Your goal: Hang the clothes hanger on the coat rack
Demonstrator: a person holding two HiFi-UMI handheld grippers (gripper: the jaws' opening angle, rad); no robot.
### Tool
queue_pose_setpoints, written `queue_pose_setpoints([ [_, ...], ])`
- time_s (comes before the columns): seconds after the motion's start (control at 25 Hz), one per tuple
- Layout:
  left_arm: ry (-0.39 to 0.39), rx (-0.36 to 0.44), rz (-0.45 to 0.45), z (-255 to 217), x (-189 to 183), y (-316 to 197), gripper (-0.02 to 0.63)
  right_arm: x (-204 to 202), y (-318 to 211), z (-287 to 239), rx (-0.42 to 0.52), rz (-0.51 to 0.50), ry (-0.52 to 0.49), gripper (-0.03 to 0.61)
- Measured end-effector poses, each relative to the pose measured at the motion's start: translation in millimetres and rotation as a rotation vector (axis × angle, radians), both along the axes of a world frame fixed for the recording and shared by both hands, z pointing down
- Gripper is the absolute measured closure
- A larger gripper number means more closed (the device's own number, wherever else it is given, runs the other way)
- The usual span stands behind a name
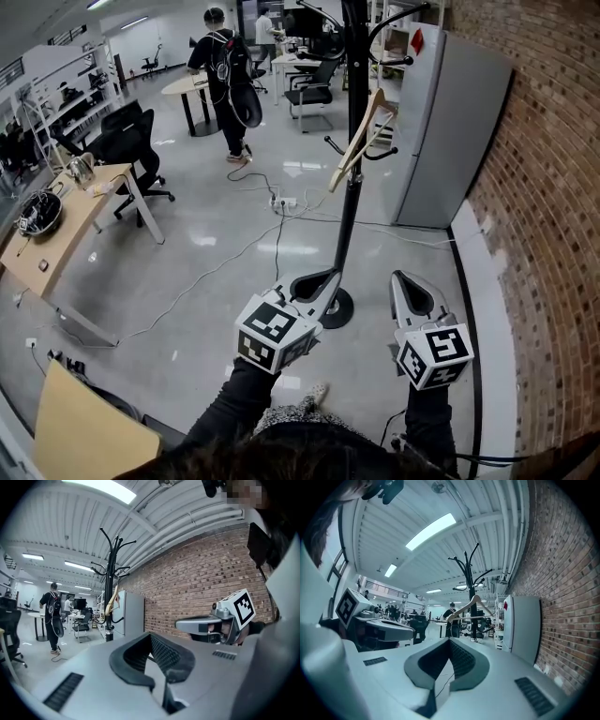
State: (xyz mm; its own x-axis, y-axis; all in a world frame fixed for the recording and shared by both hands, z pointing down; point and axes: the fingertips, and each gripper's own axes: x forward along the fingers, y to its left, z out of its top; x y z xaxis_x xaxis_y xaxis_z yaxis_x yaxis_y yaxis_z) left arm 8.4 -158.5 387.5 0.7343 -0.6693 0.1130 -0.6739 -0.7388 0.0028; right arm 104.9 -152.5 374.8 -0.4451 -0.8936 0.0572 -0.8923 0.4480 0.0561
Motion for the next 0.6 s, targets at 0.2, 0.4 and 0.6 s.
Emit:
queue_pose_setpoints([
  [0.2, -0.006, 0.002, -0.009, -2.1, -2.4, -2.7, 0.607, -3.5, -1.4, -1.5, -0.011, 0.001, 0.013, 0.569],
  [0.4, -0.012, -0.001, -0.020, 2.3, -3.4, -5.7, 0.607, 2.1, -3.9, -0.6, -0.020, 0.012, 0.002, 0.570],
  [0.6, -0.013, -0.019, -0.028, 8.3, -5.3, -10.1, 0.607, 0.9, -7.3, 2.3, -0.026, 0.002, -0.001, 0.569],
])
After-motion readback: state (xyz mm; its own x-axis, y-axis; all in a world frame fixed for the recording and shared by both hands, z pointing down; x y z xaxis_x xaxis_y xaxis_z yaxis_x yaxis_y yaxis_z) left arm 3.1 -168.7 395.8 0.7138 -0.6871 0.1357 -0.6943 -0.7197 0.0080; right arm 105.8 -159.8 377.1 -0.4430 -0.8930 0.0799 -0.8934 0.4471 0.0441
